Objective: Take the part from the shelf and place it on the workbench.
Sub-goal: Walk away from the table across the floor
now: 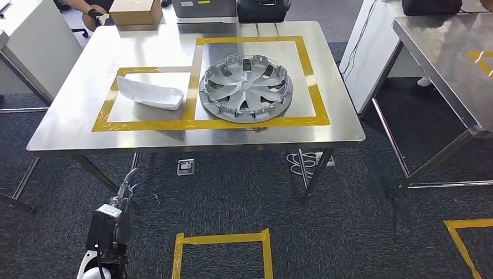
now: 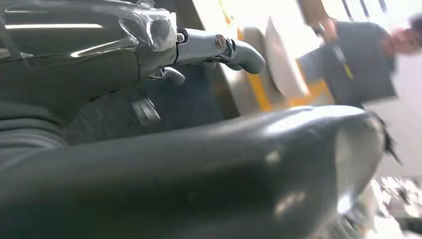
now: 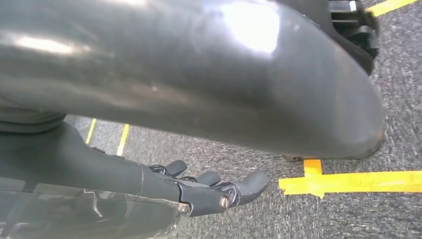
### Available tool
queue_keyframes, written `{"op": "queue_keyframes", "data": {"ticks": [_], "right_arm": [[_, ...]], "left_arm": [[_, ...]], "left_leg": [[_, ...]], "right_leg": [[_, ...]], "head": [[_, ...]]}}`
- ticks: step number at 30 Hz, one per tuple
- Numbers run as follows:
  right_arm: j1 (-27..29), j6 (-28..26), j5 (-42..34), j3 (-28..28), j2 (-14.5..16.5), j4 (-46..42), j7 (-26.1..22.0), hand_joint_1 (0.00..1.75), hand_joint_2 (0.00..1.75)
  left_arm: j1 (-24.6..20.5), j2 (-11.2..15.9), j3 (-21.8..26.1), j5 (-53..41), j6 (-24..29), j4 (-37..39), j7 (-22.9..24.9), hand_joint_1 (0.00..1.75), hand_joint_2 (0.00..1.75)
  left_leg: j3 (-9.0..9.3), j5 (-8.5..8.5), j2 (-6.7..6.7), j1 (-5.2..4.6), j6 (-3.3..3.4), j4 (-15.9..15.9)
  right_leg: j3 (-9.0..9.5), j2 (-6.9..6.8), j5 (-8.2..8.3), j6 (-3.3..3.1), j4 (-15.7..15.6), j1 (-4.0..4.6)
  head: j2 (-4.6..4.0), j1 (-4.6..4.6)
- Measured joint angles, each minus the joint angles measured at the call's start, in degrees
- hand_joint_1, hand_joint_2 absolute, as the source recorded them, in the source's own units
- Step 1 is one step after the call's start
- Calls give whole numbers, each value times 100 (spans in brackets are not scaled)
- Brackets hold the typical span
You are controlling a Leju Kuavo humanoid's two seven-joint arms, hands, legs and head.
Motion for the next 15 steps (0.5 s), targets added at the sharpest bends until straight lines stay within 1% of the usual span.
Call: {"op": "queue_keyframes", "data": {"ticks": [1, 2, 3, 4, 5, 6, 7, 8, 9, 10, 11, 12, 13, 14, 15], "right_arm": [[-7, -1, -22, 24, 6, 3, -8, 0, 0], [-15, -1, -34, 49, 12, 5, -15, 0, 0], [-22, 0, -39, 70, 18, 7, -19, 0, 0], [-26, 0, -41, 88, 21, 9, -21, 0, 0], [-30, 0, -46, 100, 25, 10, -22, 0, 0], [-34, 0, -50, 108, 28, 13, -24, 0, 0], [-37, 0, -57, 112, 30, 16, -26, 0, 0], [-42, 5, -70, 115, 30, 22, -32, 0, 0], [-52, 15, -88, 116, 31, 32, -41, 0, 0], [-66, 30, -111, 120, 32, 48, -51, 0, 0], [-86, 49, -139, 123, 34, 68, -62, 0, 0], [-110, 72, -167, 128, 40, 93, -69, 0, 0], [-135, 101, -194, 135, 51, 128, -74, 0, 0], [-160, 134, -222, 145, 66, 169, -80, 0, 0], [-180, 174, -250, 158, 90, 221, -88, 0, 0]], "left_arm": [[0, 27, 56, -12, 106, 120, 14, 0, 0], [-6, 48, 94, -16, 155, 218, 22, 0, 0], [-12, 62, 118, -17, 172, 291, 27, 0, 0], [-15, 66, 136, -17, 181, 357, 31, 0, 0], [-15, 64, 150, -17, 185, 417, 34, 0, 0], [-11, 61, 162, -17, 186, 467, 37, 0, 0], [-6, 58, 171, -18, 190, 514, 40, 0, 0], [-5, 55, 177, -26, 216, 553, 55, 0, 0], [-5, 52, 188, -40, 271, 592, 87, 0, 0], [-4, 46, 211, -57, 361, 641, 136, 0, 0], [-5, 40, 248, -74, 473, 701, 195, 0, 0], [-8, 34, 305, -92, 584, 774, 245, 0, 0], [-19, 28, 373, -105, 680, 879, 285, 0, 0], [-38, 19, 448, -103, 743, 1010, 310, 0, 0], [-65, 3, 535, -88, 783, 1177, 326, 0, 0]], "left_leg": [[-39, 65, 5, 0, 44, -22], [-84, 138, 16, 4, 86, -64], [-144, 226, 23, 17, 132, -103], [-224, 321, 31, 31, 164, -139], [-311, 397, 35, 25, 180, -142], [-394, 474, 34, 19, 190, -137], [-488, 549, 38, 13, 184, -129], [-581, 619, 42, 8, 176, -116], [-673, 685, 46, 7, 164, -97], [-774, 746, 51, 8, 147, -71], [-859, 796, 55, 10, 125, -36], [-937, 839, 59, 4, 98, 8], [-992, 885, 65, 0, 65, 39], [-1027, 929, 69, 0, 31, 62], [-1051, 981, 73, 4, -8, 67]], "right_leg": [[-10, -1, 47, 36, -15, -2], [-49, 1, 35, 51, 5, 2], [-110, 2, -63, 39, 87, 9], [-206, 3, -275, 4, 299, 13], [-318, 4, -555, -37, 622, 6], [-419, 4, -815, -58, 1013, 0], [-486, 3, -986, -42, 1396, -5], [-476, 3, -1014, 12, 1636, -10], [-380, 3, -936, 83, 1693, -15], [-173, 2, -806, 148, 1524, -21], [127, 2, -703, 184, 1159, -28], [469, 4, -697, 177, 685, -23], [732, 9, -737, 136, 287, -12], [886, 16, -798, 87, 14, 4], [930, 21, -837, 31, -107, 28]], "head": [[0, -3], [0, -5], [0, 3], [0, 8], [0, 13], [0, 18], [0, 16], [0, 16], [0, 17], [0, 17], [0, 19], [0, 21], [0, 16], [0, 17], [0, 17]]}}
